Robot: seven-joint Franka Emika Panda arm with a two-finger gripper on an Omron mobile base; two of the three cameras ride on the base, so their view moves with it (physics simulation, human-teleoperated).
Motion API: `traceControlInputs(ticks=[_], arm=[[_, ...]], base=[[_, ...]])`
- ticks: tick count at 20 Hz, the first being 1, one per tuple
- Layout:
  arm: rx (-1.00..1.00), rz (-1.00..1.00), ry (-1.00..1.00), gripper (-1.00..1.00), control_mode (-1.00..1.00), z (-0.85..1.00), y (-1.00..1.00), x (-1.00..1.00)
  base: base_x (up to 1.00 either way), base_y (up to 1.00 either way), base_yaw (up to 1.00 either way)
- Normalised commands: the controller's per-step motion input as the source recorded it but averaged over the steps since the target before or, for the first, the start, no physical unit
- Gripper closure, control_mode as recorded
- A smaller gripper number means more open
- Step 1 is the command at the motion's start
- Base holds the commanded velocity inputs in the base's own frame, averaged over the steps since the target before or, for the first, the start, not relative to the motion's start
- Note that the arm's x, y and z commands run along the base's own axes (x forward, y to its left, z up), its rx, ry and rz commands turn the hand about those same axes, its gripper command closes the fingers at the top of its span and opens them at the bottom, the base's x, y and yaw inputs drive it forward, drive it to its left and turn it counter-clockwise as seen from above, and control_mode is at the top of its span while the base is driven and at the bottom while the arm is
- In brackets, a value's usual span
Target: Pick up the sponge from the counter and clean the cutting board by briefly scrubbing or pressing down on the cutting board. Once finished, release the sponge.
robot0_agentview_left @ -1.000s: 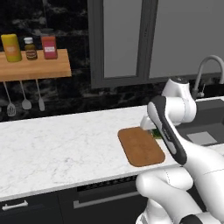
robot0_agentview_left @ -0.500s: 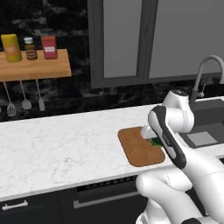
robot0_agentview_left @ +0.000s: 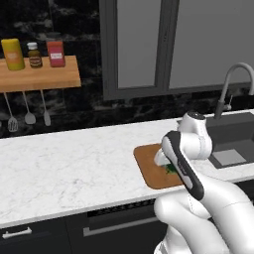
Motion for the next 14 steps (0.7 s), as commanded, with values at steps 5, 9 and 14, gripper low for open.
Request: traceControlInputs(ticks=[5, 9, 14], arm=[[0.00, 0.00, 0.00, 1.00, -1.00, -0.25, 0.28, 0.00], [0.00, 0.00, 0.00, 1.00, -1.00, -0.26, 0.13, 0.03], [0.00, 0.00, 0.00, 1.00, -1.00, -0.27, 0.09, 0.10]], base=[[0.00, 0.00, 0.00], [0.00, 0.00, 0.00], [0.00, 0.00, 0.00]])
